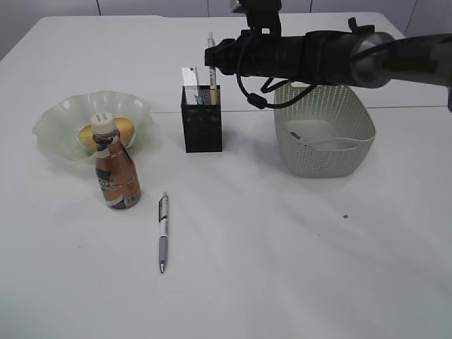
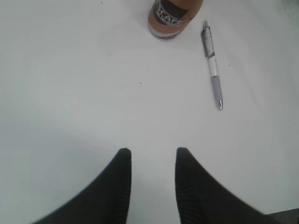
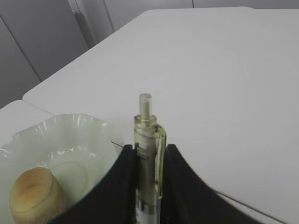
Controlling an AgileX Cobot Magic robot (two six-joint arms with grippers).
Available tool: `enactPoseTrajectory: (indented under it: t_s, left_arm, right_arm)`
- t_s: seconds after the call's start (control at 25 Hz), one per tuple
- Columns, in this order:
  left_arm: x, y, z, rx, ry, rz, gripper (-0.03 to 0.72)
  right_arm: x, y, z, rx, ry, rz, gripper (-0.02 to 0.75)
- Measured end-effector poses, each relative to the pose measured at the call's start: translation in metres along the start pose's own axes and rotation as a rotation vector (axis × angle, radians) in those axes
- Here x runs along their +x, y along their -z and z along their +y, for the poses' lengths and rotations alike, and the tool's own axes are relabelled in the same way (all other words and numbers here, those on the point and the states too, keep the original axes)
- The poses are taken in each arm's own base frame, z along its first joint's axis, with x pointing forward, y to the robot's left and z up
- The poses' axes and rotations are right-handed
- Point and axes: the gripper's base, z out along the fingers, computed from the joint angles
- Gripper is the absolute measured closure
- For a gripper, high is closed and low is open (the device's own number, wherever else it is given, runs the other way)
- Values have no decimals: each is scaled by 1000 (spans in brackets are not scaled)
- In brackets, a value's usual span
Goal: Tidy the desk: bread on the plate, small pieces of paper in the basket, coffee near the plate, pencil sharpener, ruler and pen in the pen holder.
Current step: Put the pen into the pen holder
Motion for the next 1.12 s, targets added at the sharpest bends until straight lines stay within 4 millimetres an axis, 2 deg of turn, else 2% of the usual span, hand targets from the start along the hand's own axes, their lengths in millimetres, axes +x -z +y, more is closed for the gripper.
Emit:
enactPoseTrajectory:
  t_s: [0.12,0.28,0.4,0.52,0.68,0.88,1.12]
  left_arm:
    - [0,0,0,1,1,0,448]
    - [0,0,0,1,1,0,448]
    - [0,0,0,1,1,0,448]
    - [0,0,0,1,1,0,448]
    - [0,0,0,1,1,0,448]
    - [0,0,0,1,1,0,448]
    - [2,0,0,-1,1,22,448]
  right_arm:
    - [4,-2,-1,1,-3,8,584]
    - [3,-2,2,-28,-2,2,436]
    - [3,-2,3,-45,-6,-1,382]
    - [1,-1,4,-49,-71,0,370]
    - [-17,11,12,-57,-93,49,366]
    - [-34,35,27,-81,-76,259,364]
    - [-48,73,44,-45,-239,537,364]
